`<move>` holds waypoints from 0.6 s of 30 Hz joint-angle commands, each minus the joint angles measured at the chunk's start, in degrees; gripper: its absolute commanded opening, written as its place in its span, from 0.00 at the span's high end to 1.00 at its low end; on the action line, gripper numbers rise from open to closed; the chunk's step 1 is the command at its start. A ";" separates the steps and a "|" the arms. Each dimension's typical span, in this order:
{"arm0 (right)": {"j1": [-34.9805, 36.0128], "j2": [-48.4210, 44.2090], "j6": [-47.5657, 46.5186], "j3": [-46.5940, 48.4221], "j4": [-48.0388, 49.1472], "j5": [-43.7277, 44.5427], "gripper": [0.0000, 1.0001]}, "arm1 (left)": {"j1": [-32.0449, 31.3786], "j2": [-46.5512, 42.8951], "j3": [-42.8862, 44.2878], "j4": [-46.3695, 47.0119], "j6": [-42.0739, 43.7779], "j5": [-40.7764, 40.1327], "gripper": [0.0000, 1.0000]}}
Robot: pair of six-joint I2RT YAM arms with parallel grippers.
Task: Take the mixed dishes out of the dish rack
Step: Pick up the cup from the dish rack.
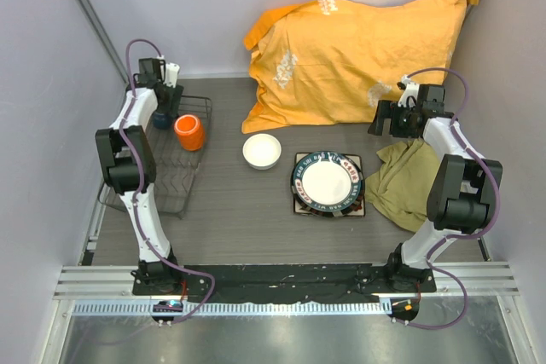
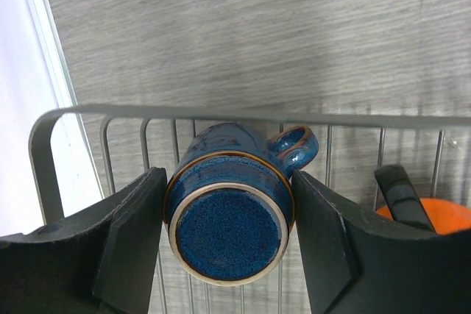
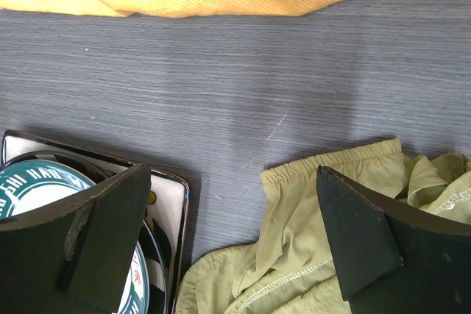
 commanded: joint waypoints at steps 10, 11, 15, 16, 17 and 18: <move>0.22 -0.90 -0.65 2.23 0.24 -0.66 0.01 | -0.07 -10.98 0.04 -2.35 -2.11 4.39 0.85; 0.22 -0.90 -0.65 2.23 0.24 -0.74 0.00 | -0.07 -11.94 -0.23 -2.44 -2.28 4.58 0.90; 0.22 -0.99 -0.56 2.31 0.24 -0.92 0.00 | -0.07 -15.28 -1.63 -2.00 -3.08 4.67 1.00; 0.22 -0.99 -0.48 2.40 0.33 -1.01 0.00 | -0.07 -15.99 -1.98 -1.83 -3.34 4.85 1.00; 0.22 -0.99 -0.56 2.31 0.24 -1.01 0.00 | -0.07 -16.78 -2.25 -2.09 -3.43 5.11 1.00; 0.31 -0.99 -0.56 2.31 0.16 -1.18 0.00 | 0.10 -18.35 -2.34 -2.09 -3.60 5.37 1.00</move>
